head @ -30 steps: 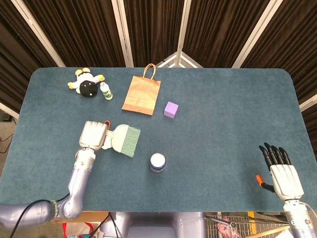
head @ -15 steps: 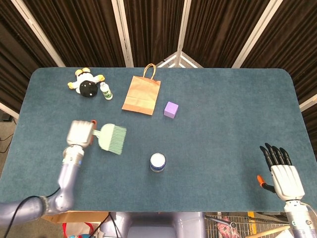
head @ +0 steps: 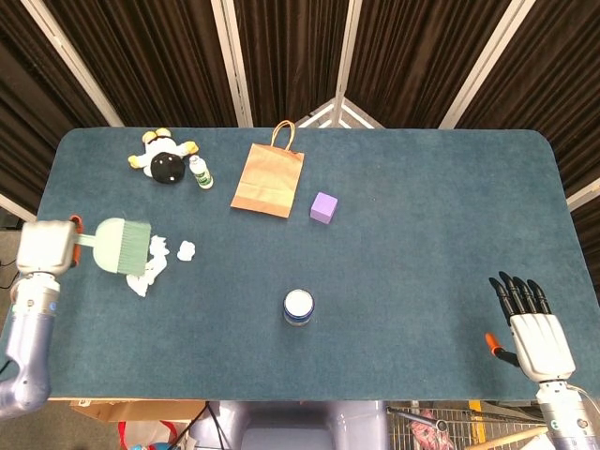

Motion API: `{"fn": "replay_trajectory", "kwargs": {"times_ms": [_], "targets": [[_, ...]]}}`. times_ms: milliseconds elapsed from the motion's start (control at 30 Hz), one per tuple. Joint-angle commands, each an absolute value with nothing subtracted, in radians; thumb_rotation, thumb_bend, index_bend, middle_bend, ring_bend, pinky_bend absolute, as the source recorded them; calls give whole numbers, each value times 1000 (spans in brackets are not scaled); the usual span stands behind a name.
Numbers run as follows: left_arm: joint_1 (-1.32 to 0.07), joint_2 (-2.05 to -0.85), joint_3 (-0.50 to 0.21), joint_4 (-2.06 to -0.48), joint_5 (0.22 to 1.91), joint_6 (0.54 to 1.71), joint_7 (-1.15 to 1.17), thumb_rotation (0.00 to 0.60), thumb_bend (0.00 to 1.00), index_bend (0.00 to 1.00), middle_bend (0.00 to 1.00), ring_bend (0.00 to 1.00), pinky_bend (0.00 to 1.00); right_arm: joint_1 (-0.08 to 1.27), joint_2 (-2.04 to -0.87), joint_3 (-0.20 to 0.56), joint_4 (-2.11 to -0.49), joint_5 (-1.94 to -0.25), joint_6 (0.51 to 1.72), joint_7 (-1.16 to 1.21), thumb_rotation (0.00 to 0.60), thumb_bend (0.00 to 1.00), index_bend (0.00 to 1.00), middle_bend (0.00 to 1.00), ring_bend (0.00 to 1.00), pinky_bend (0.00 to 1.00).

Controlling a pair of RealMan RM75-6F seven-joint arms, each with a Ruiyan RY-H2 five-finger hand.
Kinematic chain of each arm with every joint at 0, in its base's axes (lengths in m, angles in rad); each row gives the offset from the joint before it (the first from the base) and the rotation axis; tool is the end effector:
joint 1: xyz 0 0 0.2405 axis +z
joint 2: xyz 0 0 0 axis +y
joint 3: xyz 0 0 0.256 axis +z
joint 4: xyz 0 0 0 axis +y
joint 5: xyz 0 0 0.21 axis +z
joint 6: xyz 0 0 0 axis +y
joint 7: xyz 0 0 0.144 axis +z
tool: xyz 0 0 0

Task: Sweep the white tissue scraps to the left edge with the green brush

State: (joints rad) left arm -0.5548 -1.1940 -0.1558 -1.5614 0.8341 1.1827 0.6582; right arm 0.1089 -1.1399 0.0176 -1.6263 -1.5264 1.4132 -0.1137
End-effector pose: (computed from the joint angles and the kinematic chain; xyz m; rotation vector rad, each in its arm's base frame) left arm -0.2788 0.3357 0.1406 -1.4336 -0.7100 -0.4207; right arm -0.3049 -0.1804 0.1356 1.5115 -0.8888 0.8155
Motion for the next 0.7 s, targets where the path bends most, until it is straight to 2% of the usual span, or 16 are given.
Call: {"fn": "replay_trajectory", "kwargs": {"times_ms": [33,200,333,500,700], "targets": [[-548,-1159,-198,-1616,883,1205,587,600,768,770,1000,1000,1000,110,-1141,17,-1626,-1529,1413,-115,600,322,0,0,0,0],[-588,-1190,-219,-1696,899,1201,605,600,768,770,1000,1000,1000,112,-1142,19,-1624,-1526,1410,-112,600,323,0,0,0,0],[-627,-1274,-198,-1717,880,1196,692,600,767,770,1000,1000,1000,113,-1142,20,-1622,-1522,1406,-107,600,322,0,0,0,0],[-668,-1427,-183,-1674,816,1200,771,600,768,770,1000,1000,1000,111,-1140,19,-1623,-1519,1405,-101,600,323,0,0,0,0],[-696,-1530,-182,-1603,768,1210,815,600,767,770,1000,1000,1000,108,-1137,19,-1624,-1515,1407,-100,600,323,0,0,0,0]]}}
